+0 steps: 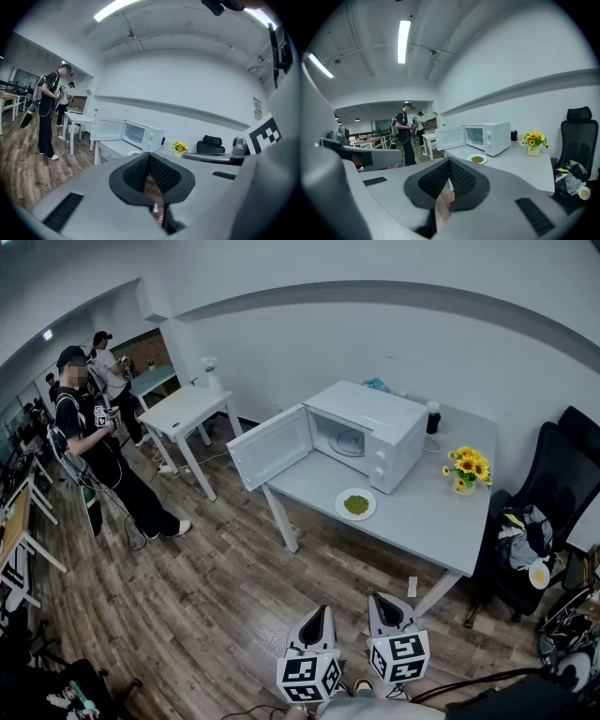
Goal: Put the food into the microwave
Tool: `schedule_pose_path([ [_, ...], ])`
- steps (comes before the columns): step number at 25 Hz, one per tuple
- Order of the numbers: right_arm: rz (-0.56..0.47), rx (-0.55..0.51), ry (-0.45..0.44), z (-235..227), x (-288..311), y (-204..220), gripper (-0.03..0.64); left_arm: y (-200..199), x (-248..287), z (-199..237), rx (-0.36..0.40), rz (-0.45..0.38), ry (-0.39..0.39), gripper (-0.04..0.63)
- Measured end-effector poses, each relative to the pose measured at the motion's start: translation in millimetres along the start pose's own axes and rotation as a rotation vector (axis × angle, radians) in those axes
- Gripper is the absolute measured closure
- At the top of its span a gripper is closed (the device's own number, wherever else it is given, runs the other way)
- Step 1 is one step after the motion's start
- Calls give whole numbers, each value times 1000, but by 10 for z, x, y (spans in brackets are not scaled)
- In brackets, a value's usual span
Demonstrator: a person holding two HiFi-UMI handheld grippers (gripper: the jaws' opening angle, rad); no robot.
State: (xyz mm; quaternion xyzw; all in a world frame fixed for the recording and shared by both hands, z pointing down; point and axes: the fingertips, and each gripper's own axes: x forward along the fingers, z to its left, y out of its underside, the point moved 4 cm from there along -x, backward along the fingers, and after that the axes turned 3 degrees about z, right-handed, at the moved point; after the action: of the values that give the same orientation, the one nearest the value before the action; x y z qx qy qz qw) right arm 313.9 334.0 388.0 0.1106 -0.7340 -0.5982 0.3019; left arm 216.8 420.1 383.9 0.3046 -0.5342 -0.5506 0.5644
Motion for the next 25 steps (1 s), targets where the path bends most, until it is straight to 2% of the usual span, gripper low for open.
schedule_pose_path([
  [4,3,-4,-3,-12,36,-14,601,-12,37,0,4,-1,-2,594],
  [9,8,-2,-9,21,122,-28,601,-62,65,21,54,-8,-7,594],
  [16,2,29,8,129,305,-46,600,-112,92,277,32,-12,-12,594],
  [25,44,66,60,232,429,84,600,-126,94,615,31,2,-8,594],
])
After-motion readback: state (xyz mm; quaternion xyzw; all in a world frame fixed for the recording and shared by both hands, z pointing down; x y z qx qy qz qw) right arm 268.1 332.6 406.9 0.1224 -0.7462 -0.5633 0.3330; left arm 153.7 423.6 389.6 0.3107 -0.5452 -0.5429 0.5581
